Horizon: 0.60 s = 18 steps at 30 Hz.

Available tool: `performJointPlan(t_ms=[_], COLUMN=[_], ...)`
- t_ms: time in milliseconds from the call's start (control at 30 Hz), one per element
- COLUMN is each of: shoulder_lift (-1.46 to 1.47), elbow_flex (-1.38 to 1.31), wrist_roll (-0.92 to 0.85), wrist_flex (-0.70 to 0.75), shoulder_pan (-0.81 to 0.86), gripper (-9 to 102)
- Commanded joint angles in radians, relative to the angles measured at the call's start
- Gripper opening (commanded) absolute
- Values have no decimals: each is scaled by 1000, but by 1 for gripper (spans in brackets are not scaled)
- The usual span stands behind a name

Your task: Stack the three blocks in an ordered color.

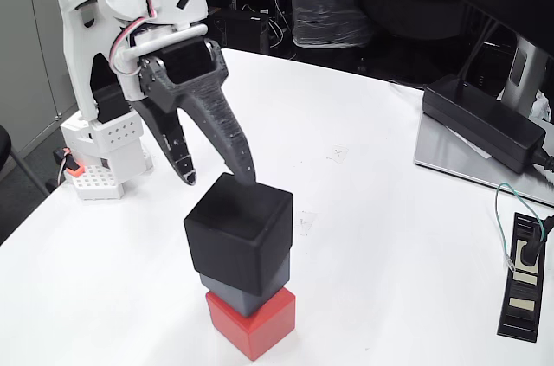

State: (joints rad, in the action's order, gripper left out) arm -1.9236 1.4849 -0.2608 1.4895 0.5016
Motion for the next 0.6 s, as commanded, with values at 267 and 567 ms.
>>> performJointPlan(t_ms=[267, 567], shoulder_lift=[-20, -17], elbow_flex=[-29, -209], wrist_roll=[9, 8], wrist_flex=[-5, -12], shoulder_pan=[-110, -198], gripper=[15, -2])
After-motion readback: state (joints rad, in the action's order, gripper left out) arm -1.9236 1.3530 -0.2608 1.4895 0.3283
